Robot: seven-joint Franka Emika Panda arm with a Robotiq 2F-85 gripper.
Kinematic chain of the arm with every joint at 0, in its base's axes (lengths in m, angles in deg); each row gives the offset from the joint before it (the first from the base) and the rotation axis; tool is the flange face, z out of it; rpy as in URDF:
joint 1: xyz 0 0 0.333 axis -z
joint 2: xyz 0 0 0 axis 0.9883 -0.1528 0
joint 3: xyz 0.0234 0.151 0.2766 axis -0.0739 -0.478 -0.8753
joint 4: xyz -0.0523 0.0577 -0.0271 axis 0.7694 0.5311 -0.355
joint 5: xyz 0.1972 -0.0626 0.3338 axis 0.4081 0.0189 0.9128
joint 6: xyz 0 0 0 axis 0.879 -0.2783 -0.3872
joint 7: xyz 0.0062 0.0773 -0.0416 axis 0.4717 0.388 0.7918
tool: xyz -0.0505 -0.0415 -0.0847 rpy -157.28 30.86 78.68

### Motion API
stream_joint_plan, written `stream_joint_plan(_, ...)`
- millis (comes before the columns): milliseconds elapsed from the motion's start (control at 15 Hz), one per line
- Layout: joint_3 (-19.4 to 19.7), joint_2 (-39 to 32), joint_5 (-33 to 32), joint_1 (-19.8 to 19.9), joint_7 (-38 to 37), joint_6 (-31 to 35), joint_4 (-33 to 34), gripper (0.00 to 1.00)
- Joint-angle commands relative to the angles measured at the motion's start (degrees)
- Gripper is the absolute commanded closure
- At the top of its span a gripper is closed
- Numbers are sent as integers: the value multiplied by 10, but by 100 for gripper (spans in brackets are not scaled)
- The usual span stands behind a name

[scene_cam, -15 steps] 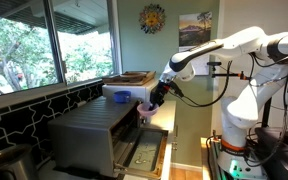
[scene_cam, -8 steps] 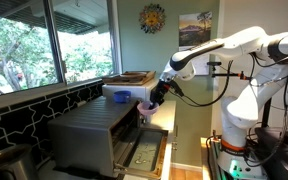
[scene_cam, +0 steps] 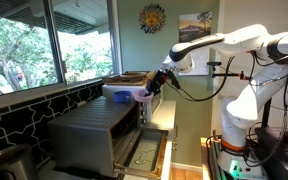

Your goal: Remove the purple bowl from the oven and pour the liquid from the bowl into the blue mug then set the bowl on top of the oven

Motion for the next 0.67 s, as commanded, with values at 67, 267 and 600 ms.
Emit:
stream_joint_plan(67, -13, -28, 27, 9, -29, 21, 47, 96)
stream_joint_plan(267, -22, -52, 38, 12, -51, 44, 77, 96)
stream_joint_plan(600, -56, -104, 12, 36, -125, 113, 121, 96)
